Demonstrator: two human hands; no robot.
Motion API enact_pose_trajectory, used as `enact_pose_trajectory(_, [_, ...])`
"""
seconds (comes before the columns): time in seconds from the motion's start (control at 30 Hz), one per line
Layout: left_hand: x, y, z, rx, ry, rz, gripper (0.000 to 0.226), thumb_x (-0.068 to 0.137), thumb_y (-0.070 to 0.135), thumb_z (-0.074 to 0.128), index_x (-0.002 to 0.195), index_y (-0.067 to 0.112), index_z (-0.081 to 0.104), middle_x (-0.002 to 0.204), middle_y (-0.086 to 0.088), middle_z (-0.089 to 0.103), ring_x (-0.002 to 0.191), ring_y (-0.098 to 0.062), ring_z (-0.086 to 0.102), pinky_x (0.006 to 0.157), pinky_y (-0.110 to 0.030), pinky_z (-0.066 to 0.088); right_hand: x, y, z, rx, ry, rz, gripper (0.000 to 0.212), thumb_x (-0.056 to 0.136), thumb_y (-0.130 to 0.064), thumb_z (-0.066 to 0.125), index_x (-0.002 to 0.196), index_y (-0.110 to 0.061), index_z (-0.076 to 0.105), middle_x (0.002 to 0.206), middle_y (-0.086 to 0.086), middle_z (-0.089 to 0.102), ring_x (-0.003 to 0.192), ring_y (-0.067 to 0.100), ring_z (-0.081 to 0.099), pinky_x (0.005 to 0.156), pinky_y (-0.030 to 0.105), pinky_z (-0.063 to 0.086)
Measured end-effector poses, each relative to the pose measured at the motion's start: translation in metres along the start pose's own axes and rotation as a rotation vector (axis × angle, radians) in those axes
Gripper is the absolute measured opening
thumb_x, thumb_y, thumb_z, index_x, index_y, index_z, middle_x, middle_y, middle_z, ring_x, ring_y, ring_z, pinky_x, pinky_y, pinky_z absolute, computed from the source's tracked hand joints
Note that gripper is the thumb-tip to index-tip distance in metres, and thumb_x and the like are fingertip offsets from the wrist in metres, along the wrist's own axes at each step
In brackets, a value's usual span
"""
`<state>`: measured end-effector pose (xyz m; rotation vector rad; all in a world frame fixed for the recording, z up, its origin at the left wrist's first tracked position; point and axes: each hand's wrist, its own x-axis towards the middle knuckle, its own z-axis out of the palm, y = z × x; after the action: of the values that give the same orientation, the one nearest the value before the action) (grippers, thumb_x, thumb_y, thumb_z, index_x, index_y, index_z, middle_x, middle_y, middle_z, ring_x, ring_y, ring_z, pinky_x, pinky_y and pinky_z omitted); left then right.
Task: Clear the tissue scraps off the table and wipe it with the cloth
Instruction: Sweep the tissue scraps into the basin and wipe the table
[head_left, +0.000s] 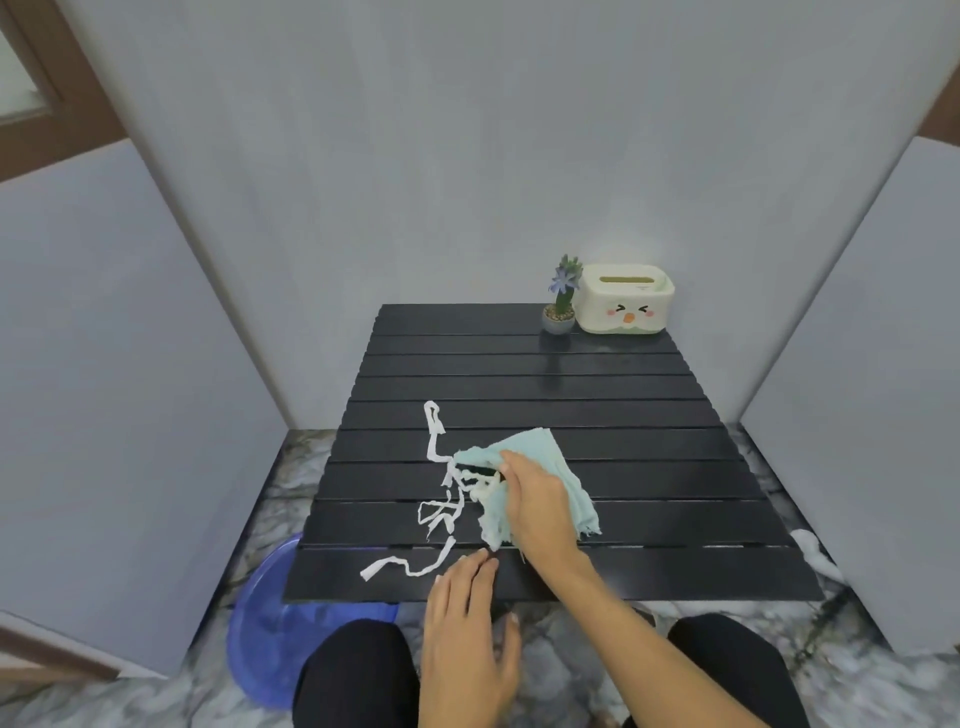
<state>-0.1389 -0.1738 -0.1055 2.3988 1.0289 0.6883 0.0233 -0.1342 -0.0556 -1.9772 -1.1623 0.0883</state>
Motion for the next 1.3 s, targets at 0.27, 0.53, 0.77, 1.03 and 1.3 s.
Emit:
enact_pose_trajectory(0.27, [0.008,-0.009,-0.046,-0.253,-0.006,-0.022,0.046,0.088,0.037,0.056,0.133,0.024,0.054,0.137,0.016,0.045,0.13,-0.001,0.041,0.103,-0.006,0.028,-0.004,0.022,-0.058,-0.083,0.131,-0.108,0.03,0.083,0.014,0.06,0.104,-0.005,0.069,0.087,0.012,0.072,0.074,0.032,0.068,0.07,0.04,0.058])
enact_pose_trajectory(0.53, [0.058,-0.093,-0.099,-0.03,0.075,-0.182,0.049,0.093,0.04,0.058,0.135,0.015,0.052,0.138,0.0,0.052,0.129,-0.019,0.045,0.108,-0.038,0.038,-0.023,0.036,-0.104,-0.156,0.087,-0.125,0.021,0.092,0.002,0.055,0.101,-0.016,0.062,0.069,0.004,0.062,0.059,0.024,0.058,0.054,0.046,0.052])
enact_pose_trajectory(0.77, [0.072,-0.123,-0.096,0.078,0.017,-0.179,0.057,0.094,0.052,0.047,0.135,0.013,0.055,0.141,-0.004,0.051,0.131,-0.022,0.044,0.112,-0.04,0.035,-0.053,0.039,-0.064,-0.198,0.008,-0.117,0.013,0.092,-0.01,0.064,0.103,-0.014,0.068,0.099,-0.005,0.071,0.094,0.018,0.066,0.08,0.026,0.05])
enact_pose_trajectory(1.03, [0.069,-0.119,-0.09,0.187,0.08,-0.13,0.06,0.092,0.058,0.039,0.13,0.017,0.06,0.138,-0.001,0.054,0.127,-0.023,0.047,0.108,-0.043,0.038,-0.046,0.065,-0.071,-0.27,-0.187,-0.035,0.05,0.097,-0.039,0.038,0.134,-0.009,0.054,0.15,0.008,0.042,0.143,0.022,0.031,0.116,0.037,0.024])
enact_pose_trajectory(1.3, [0.07,-0.116,-0.092,0.193,0.072,-0.141,0.056,0.094,0.051,0.041,0.132,0.014,0.058,0.138,-0.004,0.055,0.128,-0.025,0.047,0.11,-0.042,0.035,-0.027,0.059,-0.066,-0.563,-0.417,-0.008,0.078,0.089,-0.05,0.012,0.148,-0.002,0.027,0.161,0.018,0.012,0.149,0.032,0.004,0.119,0.043,0.01])
